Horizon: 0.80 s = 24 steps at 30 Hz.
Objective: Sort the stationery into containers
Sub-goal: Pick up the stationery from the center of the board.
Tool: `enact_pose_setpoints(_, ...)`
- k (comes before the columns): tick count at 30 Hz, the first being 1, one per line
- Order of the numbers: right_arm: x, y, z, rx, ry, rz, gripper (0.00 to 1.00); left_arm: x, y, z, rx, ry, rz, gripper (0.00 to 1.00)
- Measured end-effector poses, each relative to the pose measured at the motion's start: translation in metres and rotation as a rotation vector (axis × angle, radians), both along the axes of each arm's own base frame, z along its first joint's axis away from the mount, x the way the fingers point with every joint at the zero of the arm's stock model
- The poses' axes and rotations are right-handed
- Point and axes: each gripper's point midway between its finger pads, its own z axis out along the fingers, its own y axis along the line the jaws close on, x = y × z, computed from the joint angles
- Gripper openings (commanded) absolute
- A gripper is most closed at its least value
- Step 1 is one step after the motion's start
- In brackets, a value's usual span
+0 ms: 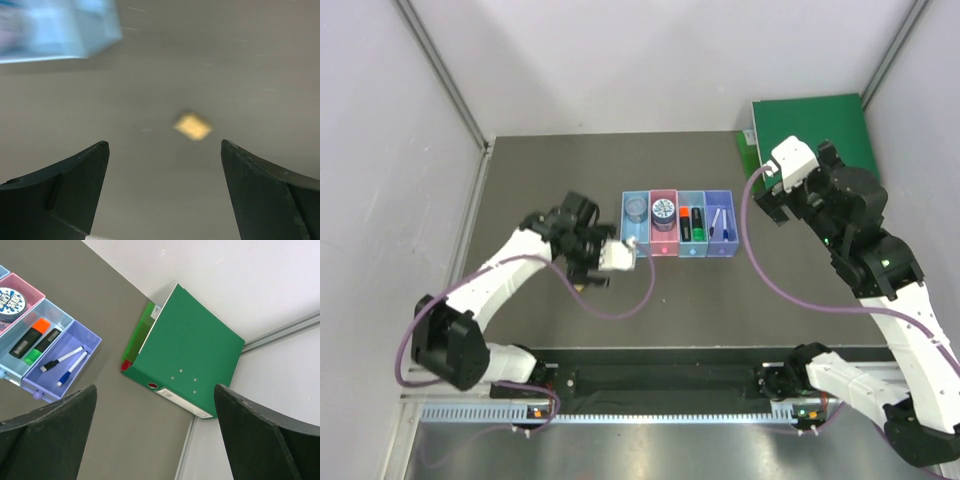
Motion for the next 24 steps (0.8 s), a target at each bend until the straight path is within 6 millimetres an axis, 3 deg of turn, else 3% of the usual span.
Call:
enact_pose_setpoints(3, -0.002, 0.001, 0.009, 0.016, -0.011, 0.006, 1.00, -0.040, 0.017, -0.041, 0.039, 0.118, 0.031, 0.90)
enact_pose_setpoints(6, -0.004, 0.000, 0.019, 0.035, -0.028, 0.007, 1.00, -0.053, 0.024, -0.060, 0.050, 0.160, 0.081, 0.86)
enact_pose_setpoints(15, -0.008, -0.001, 0.024, 0.056, -0.023, 0.006, 1.00, -0.016, 0.021, -0.084, 0.030, 0.084, 0.264, 0.79)
enact_pose_setpoints(19, -0.008, -0.002, 0.022, 0.061, -0.016, 0.005, 0.99, -0.010, 0.025, -0.103, 0.065, 0.133, 0.345, 0.76)
enact_pose_setpoints(24, -0.008, -0.003, 0.020, 0.061, -0.009, 0.007, 1.00, -0.005, 0.030, -0.111, 0.097, 0.144, 0.418, 0.77)
